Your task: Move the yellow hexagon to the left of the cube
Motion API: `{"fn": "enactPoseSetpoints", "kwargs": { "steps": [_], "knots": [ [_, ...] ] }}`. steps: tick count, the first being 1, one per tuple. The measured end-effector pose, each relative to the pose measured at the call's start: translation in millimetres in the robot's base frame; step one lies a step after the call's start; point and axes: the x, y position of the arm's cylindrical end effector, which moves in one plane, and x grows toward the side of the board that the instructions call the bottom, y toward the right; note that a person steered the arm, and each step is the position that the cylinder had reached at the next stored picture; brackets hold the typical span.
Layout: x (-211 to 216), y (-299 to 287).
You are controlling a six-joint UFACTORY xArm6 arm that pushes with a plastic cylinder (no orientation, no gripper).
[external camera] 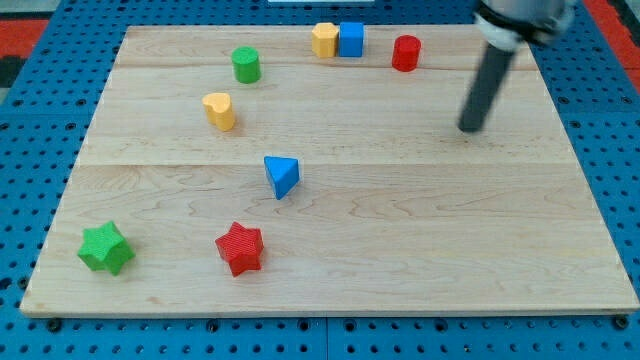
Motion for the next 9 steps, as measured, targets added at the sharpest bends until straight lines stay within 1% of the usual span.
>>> {"fn": "enactPoseSetpoints", "kwargs": {
  "steps": [1, 2, 3, 4, 5, 6, 8, 9],
  "knots": [
    [-64, -103],
    [-86, -122],
    [-107, -208],
    [-161, -206],
    [-161, -171],
    [-149, -135],
    [-121, -91],
    [-77, -94]
  ]
}}
